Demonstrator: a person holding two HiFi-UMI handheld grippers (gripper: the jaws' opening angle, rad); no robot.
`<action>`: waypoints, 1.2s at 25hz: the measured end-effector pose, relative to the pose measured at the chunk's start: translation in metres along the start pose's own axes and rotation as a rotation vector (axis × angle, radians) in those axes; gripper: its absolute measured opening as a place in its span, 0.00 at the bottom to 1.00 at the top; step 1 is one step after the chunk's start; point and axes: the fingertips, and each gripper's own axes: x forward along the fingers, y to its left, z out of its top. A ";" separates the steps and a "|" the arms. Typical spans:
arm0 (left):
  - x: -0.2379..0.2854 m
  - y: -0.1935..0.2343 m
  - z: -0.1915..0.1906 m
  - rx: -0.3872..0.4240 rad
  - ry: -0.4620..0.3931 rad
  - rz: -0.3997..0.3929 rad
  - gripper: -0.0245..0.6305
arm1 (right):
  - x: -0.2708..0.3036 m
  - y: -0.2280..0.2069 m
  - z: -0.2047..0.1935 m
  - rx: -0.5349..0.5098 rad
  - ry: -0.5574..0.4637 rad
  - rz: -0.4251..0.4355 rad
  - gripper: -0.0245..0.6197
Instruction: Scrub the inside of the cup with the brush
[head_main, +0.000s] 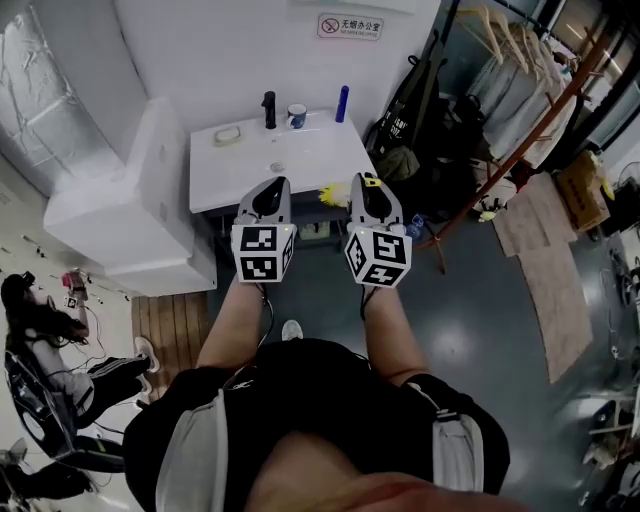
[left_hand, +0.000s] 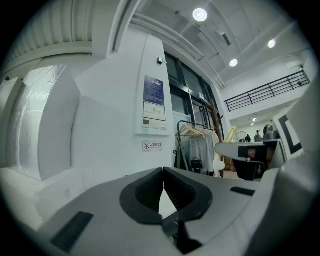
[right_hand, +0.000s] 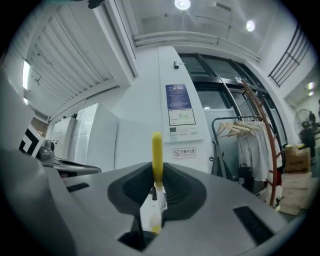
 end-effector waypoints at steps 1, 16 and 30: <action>0.011 0.008 0.001 -0.003 0.001 0.000 0.06 | 0.013 0.000 -0.002 -0.002 0.004 0.000 0.13; 0.133 0.086 -0.012 0.006 0.027 -0.014 0.06 | 0.147 -0.011 -0.039 0.012 0.032 -0.028 0.13; 0.256 0.123 -0.036 0.035 0.075 0.037 0.06 | 0.270 -0.051 -0.074 0.031 0.039 0.032 0.12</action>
